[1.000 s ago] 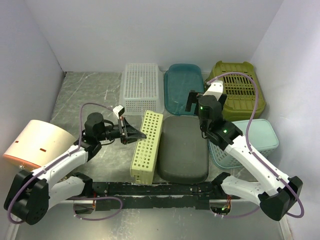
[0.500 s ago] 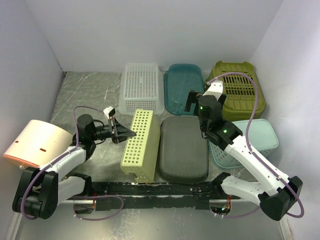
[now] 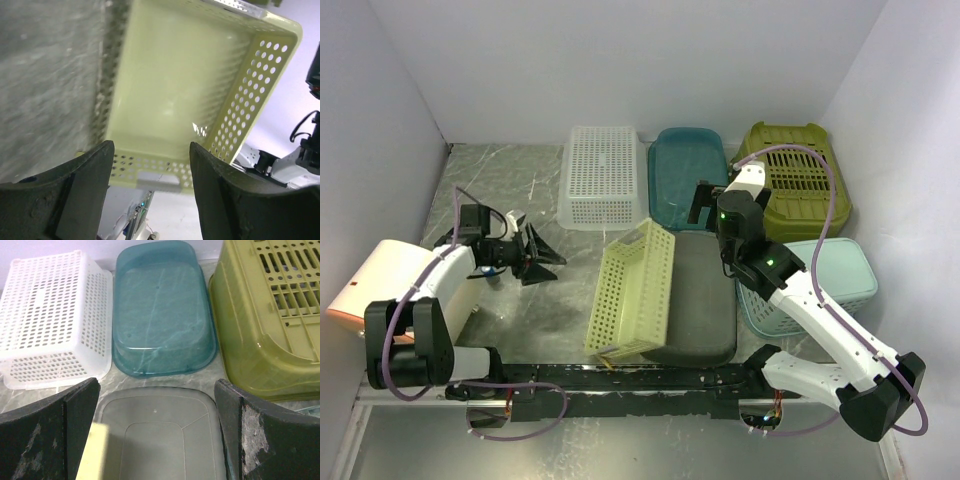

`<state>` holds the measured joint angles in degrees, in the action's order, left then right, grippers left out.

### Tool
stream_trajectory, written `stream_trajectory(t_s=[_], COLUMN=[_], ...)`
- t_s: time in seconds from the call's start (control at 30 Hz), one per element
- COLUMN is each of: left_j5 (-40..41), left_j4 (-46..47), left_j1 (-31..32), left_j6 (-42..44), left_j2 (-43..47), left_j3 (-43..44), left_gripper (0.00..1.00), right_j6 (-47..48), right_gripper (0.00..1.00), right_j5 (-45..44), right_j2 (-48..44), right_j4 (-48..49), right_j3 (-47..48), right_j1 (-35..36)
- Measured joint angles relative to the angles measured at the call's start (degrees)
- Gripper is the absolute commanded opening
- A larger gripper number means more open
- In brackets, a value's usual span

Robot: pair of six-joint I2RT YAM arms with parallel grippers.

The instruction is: Turn the large container upside down

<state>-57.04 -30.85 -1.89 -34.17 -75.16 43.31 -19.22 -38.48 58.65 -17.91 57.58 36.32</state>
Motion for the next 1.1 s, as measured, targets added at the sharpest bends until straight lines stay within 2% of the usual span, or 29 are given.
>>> stream_trajectory(t_s=[0.23,0.57,0.63,0.7,0.77,0.83,1.0,1.1], left_j5=[4.5,16.1,18.8,22.6,26.6,30.3,35.7,37.2], left_j4=[-7.3,-13.5,-15.3,-18.6,-21.8,-24.2,-27.1,-27.7], left_j1=[-2.8,-0.8,-0.6,-0.6,-0.6,-0.7,-1.5,-2.6], left_j6=[5.7,10.3,10.6,10.8,10.8,10.6,9.3,8.6], left_j2=[0.8,10.3,10.3,9.6,7.7,5.1,-3.3,-7.2], left_j3=[1.9,20.5,22.6,25.5,30.8,37.8,57.6,66.2], left_gripper=[0.73,0.72,0.73,0.73,0.74,0.74,0.75,0.74], right_j6=[-3.3,-9.8,-10.4,-10.6,-11.1,-12.2,-14.7,-15.6], right_gripper=[1.00,0.99,1.00,1.00,1.00,1.00,1.00,0.95], right_j5=[7.7,24.2,23.9,21.0,19.0,18.0,16.3,15.7], right_j2=[1.0,3.3,4.8,8.4,14.1,20.3,35.8,43.8], right_j4=[-1.2,-4.9,-5.2,-5.9,-5.8,-5.4,-5.9,-6.9], right_j3=[-0.1,-4.1,-2.8,1.0,7.0,12.6,23.2,27.7], right_j1=[-0.3,0.4,4.2,12.2,20.7,26.1,32.9,36.2])
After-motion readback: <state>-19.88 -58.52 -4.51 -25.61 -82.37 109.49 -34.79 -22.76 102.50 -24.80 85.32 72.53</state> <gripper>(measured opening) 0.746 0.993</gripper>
